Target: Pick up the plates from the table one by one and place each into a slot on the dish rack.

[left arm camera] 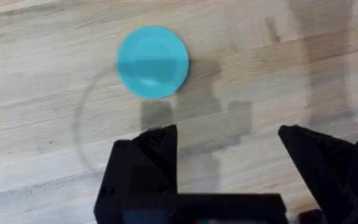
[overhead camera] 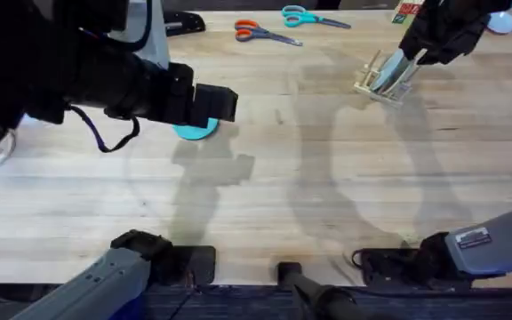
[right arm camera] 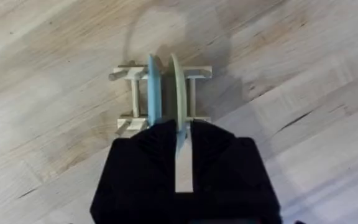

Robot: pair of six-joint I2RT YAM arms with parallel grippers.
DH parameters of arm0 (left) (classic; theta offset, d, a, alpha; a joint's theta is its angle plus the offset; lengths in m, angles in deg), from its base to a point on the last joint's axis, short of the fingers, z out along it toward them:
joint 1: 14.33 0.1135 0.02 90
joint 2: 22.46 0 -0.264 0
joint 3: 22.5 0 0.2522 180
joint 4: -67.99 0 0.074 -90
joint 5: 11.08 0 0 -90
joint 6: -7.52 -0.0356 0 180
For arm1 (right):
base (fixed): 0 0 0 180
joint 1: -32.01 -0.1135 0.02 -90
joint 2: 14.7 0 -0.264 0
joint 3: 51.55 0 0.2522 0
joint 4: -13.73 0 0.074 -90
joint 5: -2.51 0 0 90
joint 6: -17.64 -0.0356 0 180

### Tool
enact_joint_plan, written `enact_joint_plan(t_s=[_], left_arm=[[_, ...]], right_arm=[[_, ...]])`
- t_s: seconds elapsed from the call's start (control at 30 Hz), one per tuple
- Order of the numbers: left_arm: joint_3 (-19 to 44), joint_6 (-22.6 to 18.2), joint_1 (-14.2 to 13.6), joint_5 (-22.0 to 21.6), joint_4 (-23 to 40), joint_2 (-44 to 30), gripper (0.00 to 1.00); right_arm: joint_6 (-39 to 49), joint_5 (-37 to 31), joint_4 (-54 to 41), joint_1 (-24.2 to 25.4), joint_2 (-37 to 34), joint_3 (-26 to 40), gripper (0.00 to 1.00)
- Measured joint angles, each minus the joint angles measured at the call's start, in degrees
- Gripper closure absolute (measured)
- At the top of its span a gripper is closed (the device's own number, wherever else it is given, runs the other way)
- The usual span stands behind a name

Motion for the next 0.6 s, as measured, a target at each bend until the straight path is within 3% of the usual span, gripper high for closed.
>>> enact_joint_plan(t_s=[0.43, 0.6], left_arm=[[0.00, -0.01, 0.00, 0.00, 0.00, 0.00, 0.007], [0.00, -0.01, 0.00, 0.00, 0.00, 0.00, 0.007]], right_arm=[[0.02, 0.00, -2.38, 0.00, 1.03, 3.09, 0.827], [0.02, 0.00, -7.31, 0.00, 3.47, 4.41, 0.816]])
